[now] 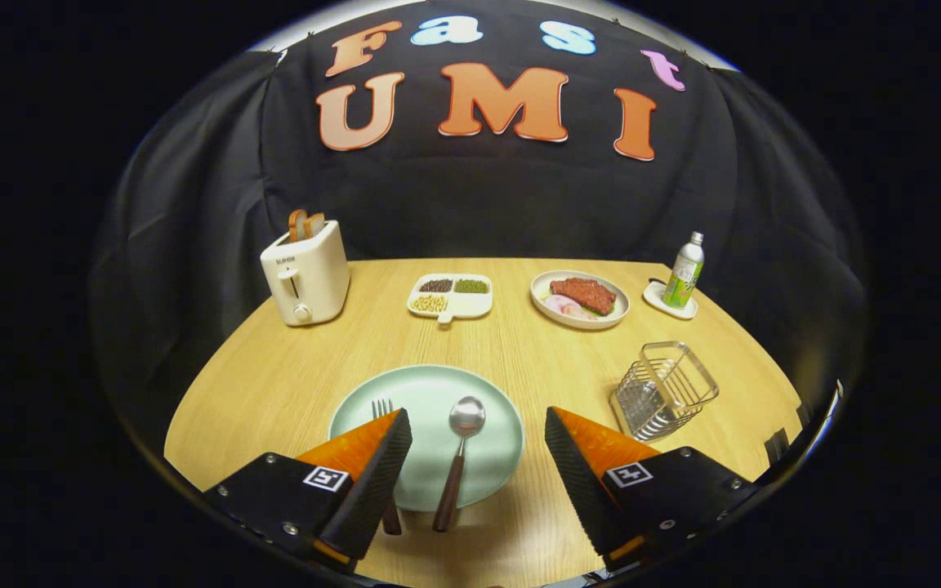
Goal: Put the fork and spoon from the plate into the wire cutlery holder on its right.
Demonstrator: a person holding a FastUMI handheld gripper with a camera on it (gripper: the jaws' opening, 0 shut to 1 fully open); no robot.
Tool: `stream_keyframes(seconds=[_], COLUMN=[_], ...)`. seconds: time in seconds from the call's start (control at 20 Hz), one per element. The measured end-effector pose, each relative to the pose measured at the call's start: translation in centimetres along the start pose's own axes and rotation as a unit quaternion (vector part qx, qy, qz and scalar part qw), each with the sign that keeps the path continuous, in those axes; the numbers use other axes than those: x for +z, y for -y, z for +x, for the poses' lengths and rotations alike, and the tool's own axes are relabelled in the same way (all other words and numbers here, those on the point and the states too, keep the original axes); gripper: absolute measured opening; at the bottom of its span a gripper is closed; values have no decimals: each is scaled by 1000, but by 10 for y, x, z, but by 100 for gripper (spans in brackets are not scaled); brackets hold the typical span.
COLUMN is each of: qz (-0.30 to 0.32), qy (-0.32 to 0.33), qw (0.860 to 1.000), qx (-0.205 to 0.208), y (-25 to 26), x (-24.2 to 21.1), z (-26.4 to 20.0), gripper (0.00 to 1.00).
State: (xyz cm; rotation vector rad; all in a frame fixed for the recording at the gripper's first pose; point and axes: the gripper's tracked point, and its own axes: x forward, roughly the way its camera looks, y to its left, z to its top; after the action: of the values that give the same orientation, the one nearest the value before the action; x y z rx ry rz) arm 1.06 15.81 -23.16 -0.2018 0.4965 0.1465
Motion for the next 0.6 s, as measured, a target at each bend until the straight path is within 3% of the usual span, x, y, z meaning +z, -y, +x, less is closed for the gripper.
stream_keyframes(seconds=[0.35, 0.6], qz=[0, -8], qy=[-47, -66], qw=[999, 998], qx=[0, 6], y=[-7, -11], x=[-40, -53], z=[33, 40], gripper=[98, 82])
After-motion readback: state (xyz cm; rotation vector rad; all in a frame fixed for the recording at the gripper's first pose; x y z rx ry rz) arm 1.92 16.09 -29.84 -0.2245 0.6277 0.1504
